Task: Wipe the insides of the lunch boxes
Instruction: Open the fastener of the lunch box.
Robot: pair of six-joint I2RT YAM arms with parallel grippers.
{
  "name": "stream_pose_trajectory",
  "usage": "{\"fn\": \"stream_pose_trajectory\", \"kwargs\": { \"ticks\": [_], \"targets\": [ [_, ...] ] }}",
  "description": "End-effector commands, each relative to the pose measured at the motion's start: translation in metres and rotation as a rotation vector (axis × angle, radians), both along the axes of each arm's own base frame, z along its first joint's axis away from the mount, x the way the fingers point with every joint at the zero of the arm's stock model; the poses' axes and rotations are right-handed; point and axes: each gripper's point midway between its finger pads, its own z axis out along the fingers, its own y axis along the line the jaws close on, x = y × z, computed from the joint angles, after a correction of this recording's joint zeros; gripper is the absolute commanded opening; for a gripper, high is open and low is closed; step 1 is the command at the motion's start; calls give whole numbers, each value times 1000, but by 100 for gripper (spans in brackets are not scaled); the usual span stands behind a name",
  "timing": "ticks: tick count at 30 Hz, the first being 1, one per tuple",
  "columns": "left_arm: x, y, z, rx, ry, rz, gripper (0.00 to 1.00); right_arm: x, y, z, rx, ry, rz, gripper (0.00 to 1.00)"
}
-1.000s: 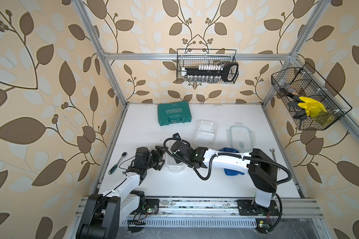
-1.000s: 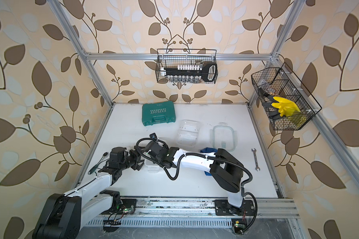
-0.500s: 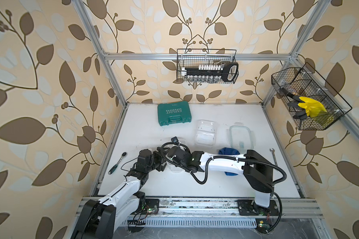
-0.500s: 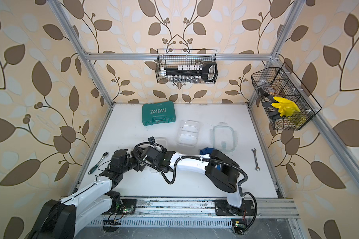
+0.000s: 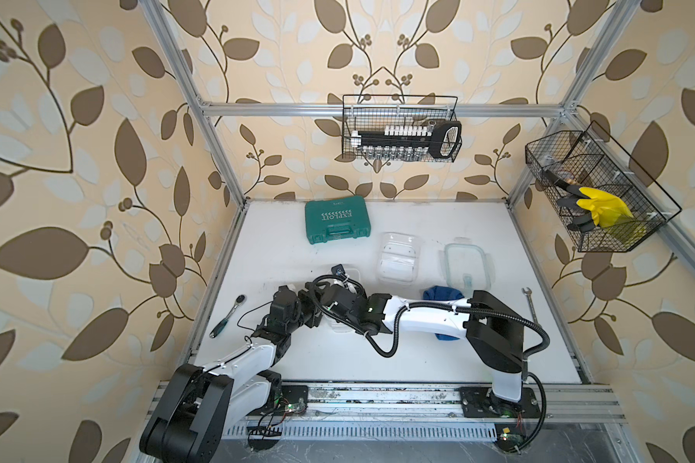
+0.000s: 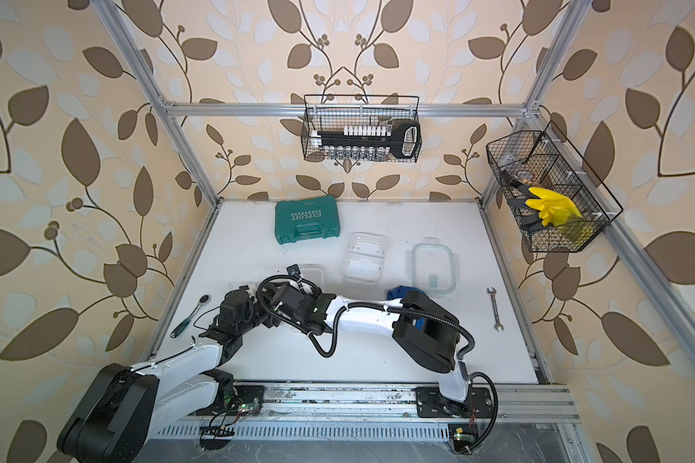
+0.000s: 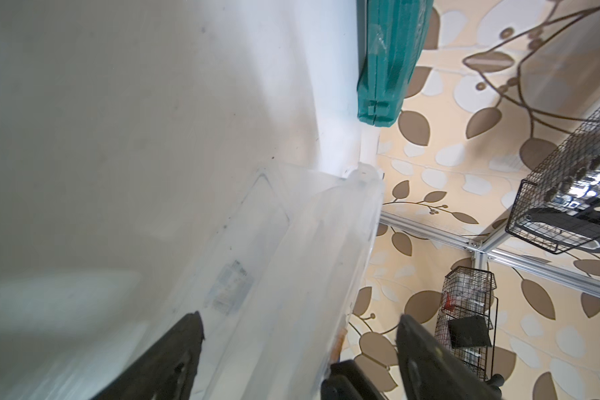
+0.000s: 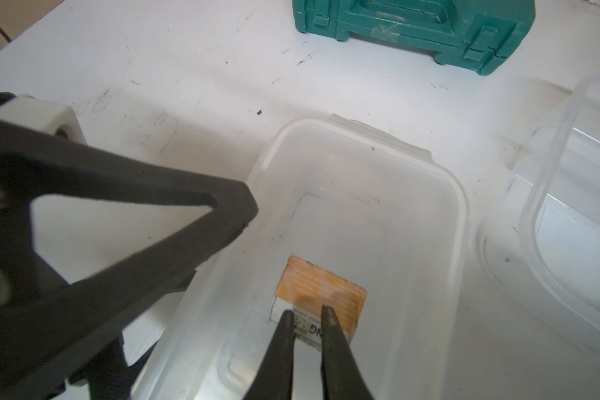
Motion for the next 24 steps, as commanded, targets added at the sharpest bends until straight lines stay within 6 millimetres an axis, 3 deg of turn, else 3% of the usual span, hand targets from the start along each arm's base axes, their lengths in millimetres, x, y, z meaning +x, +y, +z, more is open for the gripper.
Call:
{"fn": "stream_pose_trajectory", "kwargs": {
  "ticks": [1,14,24],
  "targets": [
    [6,-2,18,4,-115,4,88,-16,-23,-56,-162,117,-6,16],
    [5,-11,13,72,-185,-6,87,-17,-31,-76,-182,152,-49,10],
    [20,-21,12,63,-262,-14,73,-15,-38,-86,-142,203,-100,8]
  ]
}}
